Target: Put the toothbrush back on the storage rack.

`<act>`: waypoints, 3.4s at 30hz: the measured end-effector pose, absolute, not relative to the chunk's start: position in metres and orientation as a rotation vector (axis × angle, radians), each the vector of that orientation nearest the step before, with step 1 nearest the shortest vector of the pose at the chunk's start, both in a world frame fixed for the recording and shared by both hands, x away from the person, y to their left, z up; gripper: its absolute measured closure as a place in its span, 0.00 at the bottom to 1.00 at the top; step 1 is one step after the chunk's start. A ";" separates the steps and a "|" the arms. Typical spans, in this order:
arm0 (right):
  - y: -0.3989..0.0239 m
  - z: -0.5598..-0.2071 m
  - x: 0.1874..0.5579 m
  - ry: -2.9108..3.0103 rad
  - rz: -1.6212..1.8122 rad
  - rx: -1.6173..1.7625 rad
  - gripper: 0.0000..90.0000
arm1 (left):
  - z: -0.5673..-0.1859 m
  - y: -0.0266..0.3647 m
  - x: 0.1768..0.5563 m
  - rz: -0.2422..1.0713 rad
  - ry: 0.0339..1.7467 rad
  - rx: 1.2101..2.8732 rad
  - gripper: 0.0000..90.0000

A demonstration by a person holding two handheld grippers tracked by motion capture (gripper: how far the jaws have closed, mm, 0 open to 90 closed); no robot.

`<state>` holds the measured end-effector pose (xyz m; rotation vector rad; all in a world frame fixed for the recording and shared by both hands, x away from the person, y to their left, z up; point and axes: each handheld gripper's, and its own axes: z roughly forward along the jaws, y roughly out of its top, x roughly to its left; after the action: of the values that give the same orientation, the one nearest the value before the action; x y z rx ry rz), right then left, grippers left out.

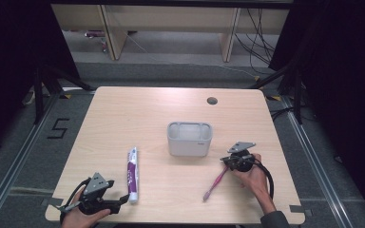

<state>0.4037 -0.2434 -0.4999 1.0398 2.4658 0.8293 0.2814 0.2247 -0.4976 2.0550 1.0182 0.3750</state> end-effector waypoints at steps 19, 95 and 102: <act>-0.273 -0.498 0.372 2.467 0.827 1.103 1.00 | -0.497 0.224 0.281 0.371 1.021 2.058 0.23; -0.286 -0.472 0.299 2.576 0.665 1.008 0.78 | -0.498 0.220 0.280 0.384 1.022 2.048 0.23; -0.274 -0.466 0.306 2.632 0.601 0.937 0.76 | -0.498 0.219 0.280 0.381 1.025 2.040 0.23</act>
<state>0.3056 -0.2741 -0.4658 0.9371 2.6320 0.6009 0.2801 0.2194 -0.4985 2.0402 1.0248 0.3805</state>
